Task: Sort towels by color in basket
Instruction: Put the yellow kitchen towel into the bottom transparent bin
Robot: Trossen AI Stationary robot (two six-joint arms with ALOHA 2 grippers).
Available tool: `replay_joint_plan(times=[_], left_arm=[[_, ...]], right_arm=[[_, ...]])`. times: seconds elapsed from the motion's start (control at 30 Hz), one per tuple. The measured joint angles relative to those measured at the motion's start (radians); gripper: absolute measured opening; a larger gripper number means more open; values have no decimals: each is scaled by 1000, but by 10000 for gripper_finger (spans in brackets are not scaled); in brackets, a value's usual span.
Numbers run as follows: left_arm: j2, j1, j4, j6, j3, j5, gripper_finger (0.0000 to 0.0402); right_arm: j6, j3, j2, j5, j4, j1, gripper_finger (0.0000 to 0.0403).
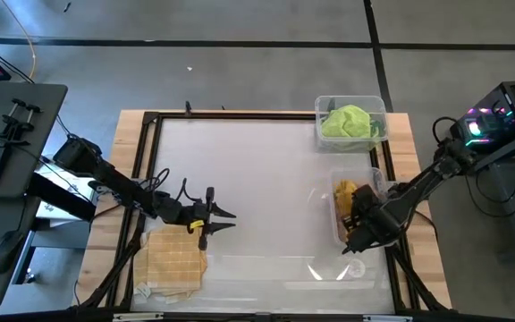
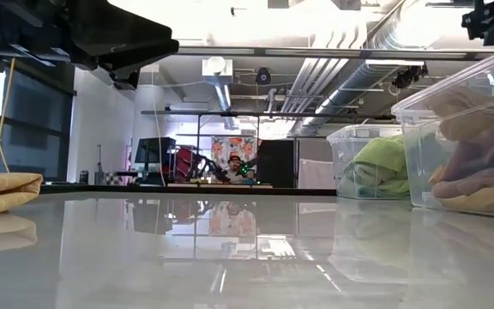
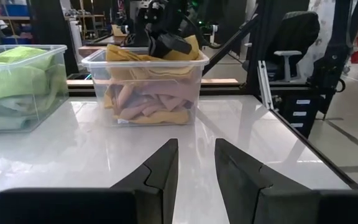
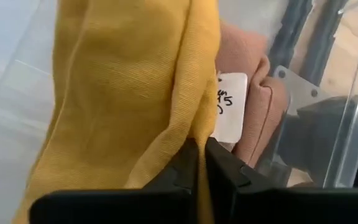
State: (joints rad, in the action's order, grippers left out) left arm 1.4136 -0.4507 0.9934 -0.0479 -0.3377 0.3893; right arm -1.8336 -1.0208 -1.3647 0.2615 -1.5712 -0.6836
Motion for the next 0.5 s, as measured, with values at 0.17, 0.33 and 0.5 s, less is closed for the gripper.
replay_joint_plan(times=[0.17,0.33,0.5], left_arm=[[0,0,0,5,0,0,94],[0,-1,-1,-3,0,0,94],[0,-1,-1,-3,0,0,94]], right_arm=[[40,-11,3,66,0,1,65],[123,-97,52,74,0,-2,127],[139,-213,103,72,1,-22,146]])
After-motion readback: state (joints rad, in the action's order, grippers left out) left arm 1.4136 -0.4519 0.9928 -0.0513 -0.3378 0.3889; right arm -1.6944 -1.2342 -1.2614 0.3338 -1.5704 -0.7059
